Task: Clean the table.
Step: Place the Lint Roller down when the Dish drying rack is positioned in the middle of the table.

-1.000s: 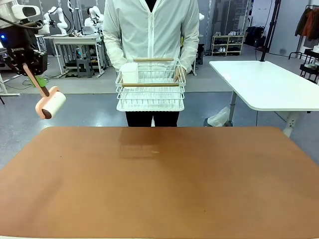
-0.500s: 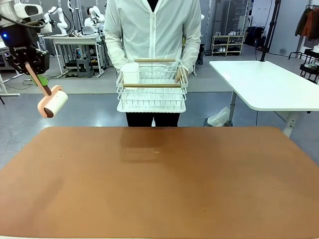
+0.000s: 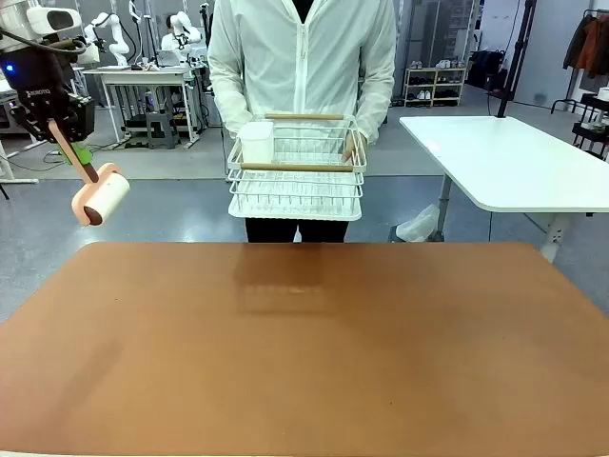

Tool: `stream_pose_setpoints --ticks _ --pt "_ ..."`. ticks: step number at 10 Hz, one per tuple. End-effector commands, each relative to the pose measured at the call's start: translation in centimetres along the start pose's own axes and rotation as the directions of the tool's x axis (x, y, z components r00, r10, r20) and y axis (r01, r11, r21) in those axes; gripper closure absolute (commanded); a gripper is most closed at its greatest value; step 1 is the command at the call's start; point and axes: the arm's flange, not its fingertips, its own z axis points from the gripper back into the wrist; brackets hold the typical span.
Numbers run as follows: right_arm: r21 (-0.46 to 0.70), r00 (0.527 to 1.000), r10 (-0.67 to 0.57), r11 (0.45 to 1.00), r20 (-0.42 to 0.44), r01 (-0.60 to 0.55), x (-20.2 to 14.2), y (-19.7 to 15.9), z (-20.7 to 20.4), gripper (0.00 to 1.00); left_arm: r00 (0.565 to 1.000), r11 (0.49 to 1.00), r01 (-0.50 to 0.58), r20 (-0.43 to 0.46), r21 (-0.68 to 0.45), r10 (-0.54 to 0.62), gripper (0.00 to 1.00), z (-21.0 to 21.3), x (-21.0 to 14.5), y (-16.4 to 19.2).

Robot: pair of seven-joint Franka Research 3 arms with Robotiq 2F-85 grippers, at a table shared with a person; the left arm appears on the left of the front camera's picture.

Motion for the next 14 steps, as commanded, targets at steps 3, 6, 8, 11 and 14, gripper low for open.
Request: stream_pose_setpoints --ticks 3,6,8,11,14 --pt "0.012 1.0 -0.016 1.0 -0.001 0.016 -0.25 0.51 0.14 0.0 1.0 1.0 -0.003 0.007 0.003 0.003 0.79 0.43 0.24 0.05" --pt "0.012 1.0 -0.016 1.0 -0.001 0.016 -0.25 0.51 0.14 0.0 1.0 1.0 -0.003 0.007 0.003 0.003 0.79 0.43 0.24 0.05" --pt "0.012 1.0 -0.016 1.0 -0.001 0.016 -0.25 0.51 0.14 0.0 1.0 1.0 -0.003 0.007 0.003 0.003 0.79 0.43 0.24 0.05" --pt "0.012 1.0 -0.016 1.0 -0.001 0.016 -0.25 0.51 0.14 0.0 1.0 1.0 -0.003 0.007 0.003 0.003 0.79 0.43 0.24 0.05" --pt "0.012 1.0 -0.016 1.0 -0.001 0.016 -0.25 0.51 0.14 0.0 1.0 1.0 -0.003 0.007 0.003 0.003 0.79 0.43 0.24 0.05"
